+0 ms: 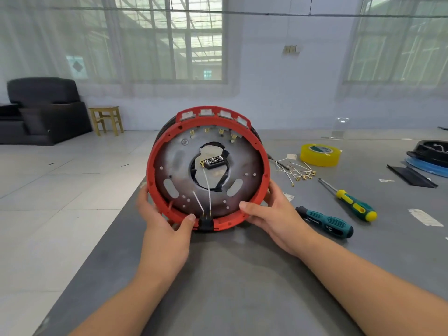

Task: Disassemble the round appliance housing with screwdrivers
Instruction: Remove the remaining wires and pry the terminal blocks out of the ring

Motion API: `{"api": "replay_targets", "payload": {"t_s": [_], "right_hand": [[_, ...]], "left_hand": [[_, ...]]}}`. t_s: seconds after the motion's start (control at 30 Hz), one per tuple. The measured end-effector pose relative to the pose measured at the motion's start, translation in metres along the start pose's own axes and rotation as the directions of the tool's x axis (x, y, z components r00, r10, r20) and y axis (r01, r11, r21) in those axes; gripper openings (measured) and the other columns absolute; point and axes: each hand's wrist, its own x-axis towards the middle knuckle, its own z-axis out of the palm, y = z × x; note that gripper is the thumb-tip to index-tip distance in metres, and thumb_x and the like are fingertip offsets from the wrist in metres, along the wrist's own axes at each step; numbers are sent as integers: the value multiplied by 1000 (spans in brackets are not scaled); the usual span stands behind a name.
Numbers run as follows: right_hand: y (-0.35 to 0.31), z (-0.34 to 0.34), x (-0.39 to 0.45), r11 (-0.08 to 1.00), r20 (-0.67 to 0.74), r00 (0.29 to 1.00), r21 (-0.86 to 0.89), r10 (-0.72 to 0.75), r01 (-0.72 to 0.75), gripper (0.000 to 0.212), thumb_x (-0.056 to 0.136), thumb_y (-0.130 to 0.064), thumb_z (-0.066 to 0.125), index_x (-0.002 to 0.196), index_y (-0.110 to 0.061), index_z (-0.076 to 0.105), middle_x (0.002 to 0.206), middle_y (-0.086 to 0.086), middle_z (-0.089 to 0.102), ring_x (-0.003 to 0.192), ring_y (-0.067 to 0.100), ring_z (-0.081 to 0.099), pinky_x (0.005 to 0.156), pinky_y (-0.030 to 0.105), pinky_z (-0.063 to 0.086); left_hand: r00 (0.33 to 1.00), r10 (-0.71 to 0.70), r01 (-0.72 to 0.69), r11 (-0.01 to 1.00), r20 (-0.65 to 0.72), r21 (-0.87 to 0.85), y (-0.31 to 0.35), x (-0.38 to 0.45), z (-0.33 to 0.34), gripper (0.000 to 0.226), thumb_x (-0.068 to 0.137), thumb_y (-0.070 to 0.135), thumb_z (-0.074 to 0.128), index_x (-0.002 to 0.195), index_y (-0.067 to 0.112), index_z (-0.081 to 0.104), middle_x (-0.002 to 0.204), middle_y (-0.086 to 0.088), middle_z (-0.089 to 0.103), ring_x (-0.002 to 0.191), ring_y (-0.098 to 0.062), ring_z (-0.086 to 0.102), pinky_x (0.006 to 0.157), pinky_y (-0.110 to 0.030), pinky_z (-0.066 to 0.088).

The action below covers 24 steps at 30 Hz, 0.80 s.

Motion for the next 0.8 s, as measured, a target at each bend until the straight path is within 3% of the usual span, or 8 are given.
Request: {"api": "replay_targets", "payload": {"t_s": [0.07,0.13,0.23,0.33,0.43,0.57,0.8], "right_hand": [[0,0,1,1000,10,1000,22,0,0,82,80,6,82,147,-27,50,138,8,63,117,31,69,88,49,61],[0,-1,1,1000,23,1000,24,-4,3,82,79,5,83,147,-28,50,140,9,61,118,30,69,88,48,61],[-1,-1,0,999,43,999,31,-8,7,84,80,2,84,149,-30,49,142,9,60,121,31,67,91,50,60],[-2,-1,-1,999,59,998,39,-15,12,83,81,-1,85,149,-31,49,141,8,61,121,33,67,93,53,59],[-3,0,-2,999,81,997,33,-15,13,80,82,-6,86,148,-32,50,138,6,63,118,35,69,91,53,59],[-4,2,-3,1000,91,996,16,-9,7,80,81,-12,88,149,-33,50,138,5,64,117,37,69,93,55,58],[-6,5,-5,998,122,992,-55,-14,21,80,82,-17,87,150,-32,48,139,7,64,115,37,70,92,53,59]], "left_hand": [[984,141,-113,969,-113,221,4,-1,0,108,89,-3,77,162,37,8,168,2,28,154,-18,35,130,-44,25],[909,363,-233,850,-204,472,12,0,-1,108,83,4,82,163,25,12,172,-4,15,160,-25,13,130,-33,6],[781,609,-407,664,-138,627,18,-5,-1,87,81,9,82,154,16,34,161,-9,30,153,-33,23,126,-41,13],[840,540,-361,631,-55,687,18,-7,3,51,86,15,83,128,16,55,133,0,53,141,-27,33,114,-57,27],[898,439,-261,569,-19,780,19,-5,4,12,99,33,67,103,21,68,108,6,70,137,-25,42,116,-53,19],[910,415,-247,531,6,810,21,-3,5,19,99,37,67,87,24,71,90,11,70,132,-26,52,119,-53,15],[909,418,-232,499,3,835,23,0,6,11,95,29,67,84,25,67,89,12,71,124,-25,55,117,-54,16]]}}
